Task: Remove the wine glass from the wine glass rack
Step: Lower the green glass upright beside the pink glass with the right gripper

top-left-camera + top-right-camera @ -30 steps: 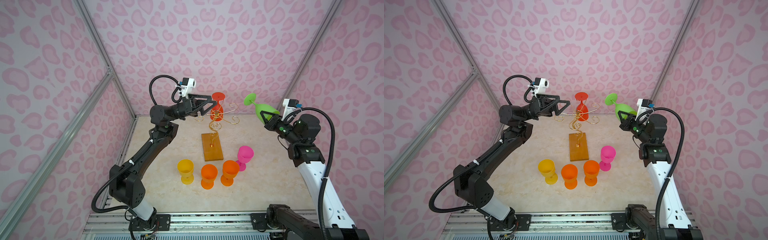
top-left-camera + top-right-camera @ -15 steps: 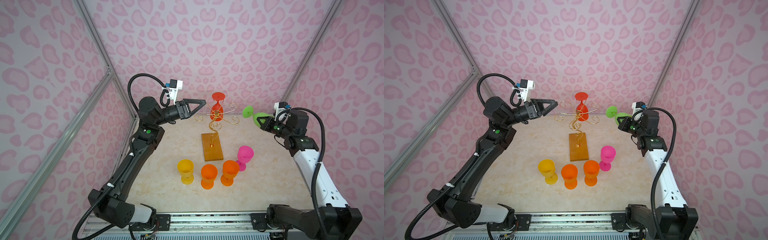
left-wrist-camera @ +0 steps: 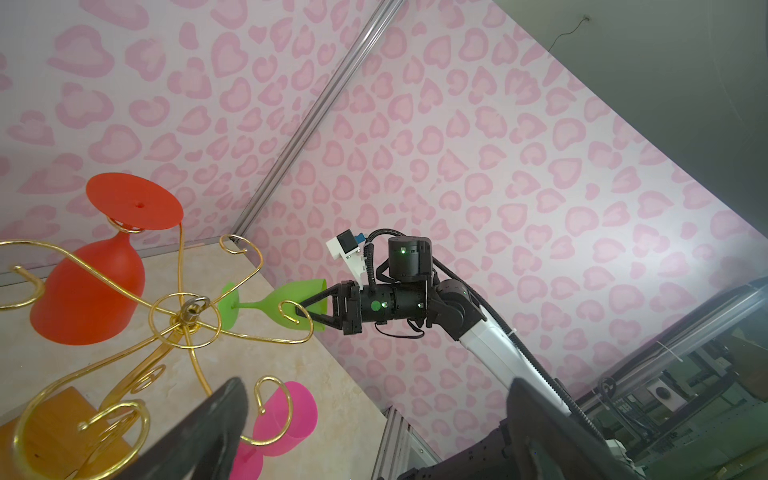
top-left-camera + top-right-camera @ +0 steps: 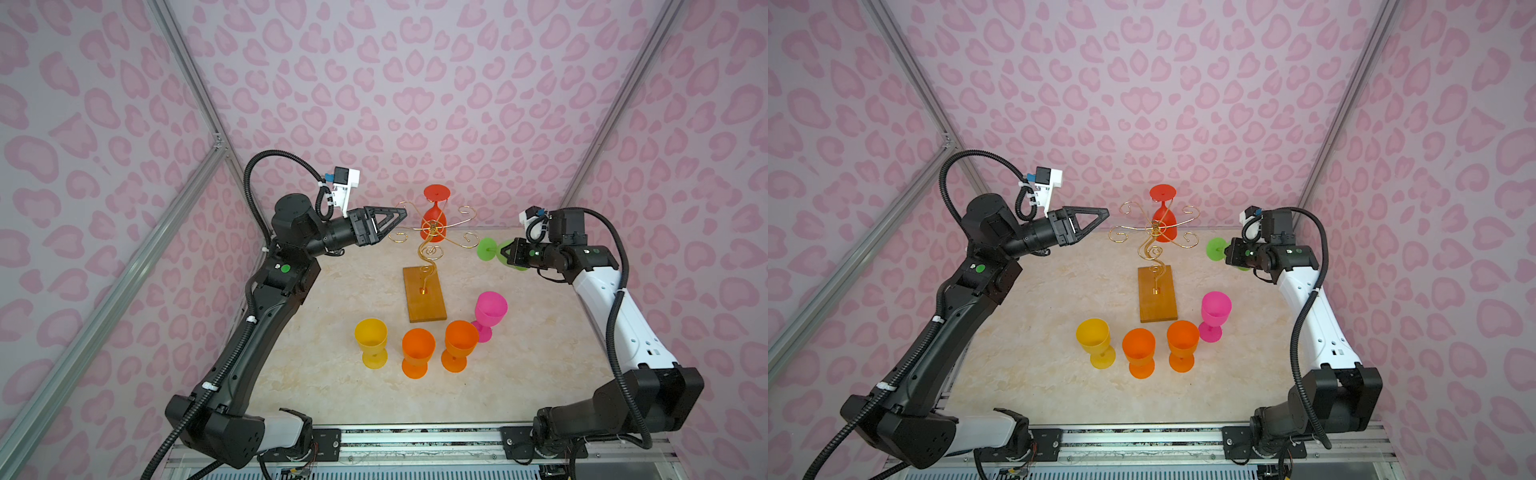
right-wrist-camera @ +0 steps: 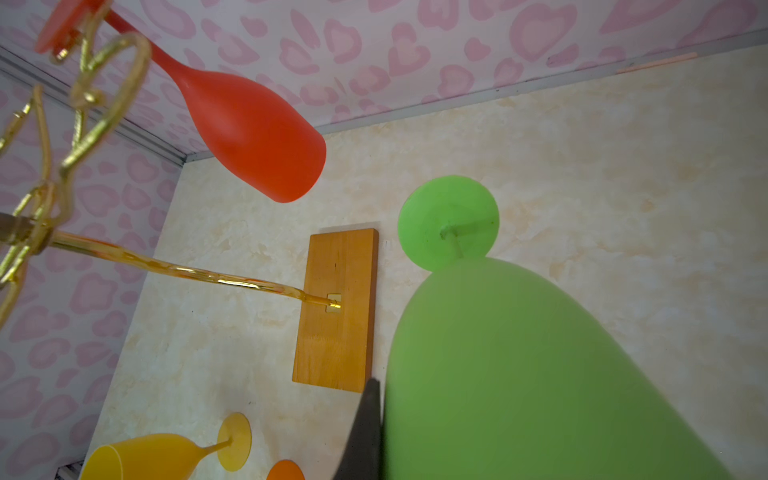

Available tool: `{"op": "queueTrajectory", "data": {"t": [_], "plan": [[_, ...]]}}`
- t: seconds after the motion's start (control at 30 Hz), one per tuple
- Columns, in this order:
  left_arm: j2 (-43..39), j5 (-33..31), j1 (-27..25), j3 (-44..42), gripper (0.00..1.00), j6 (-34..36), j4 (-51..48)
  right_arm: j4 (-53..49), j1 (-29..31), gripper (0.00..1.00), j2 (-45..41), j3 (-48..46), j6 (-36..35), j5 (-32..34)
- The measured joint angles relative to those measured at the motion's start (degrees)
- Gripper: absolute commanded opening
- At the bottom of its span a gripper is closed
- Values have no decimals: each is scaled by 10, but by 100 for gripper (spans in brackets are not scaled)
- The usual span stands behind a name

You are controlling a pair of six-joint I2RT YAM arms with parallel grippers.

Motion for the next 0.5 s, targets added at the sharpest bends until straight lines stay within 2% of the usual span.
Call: {"op": "queueTrajectory", "data": {"t": [0.17,0.5], "plan": [[-14,-34,1,0,98,41,-47,-47,23,0,31,24,-34,47],[-41,-92,2,-2,98,107,-115,-121,47,0,117,78,-75,99]]}}
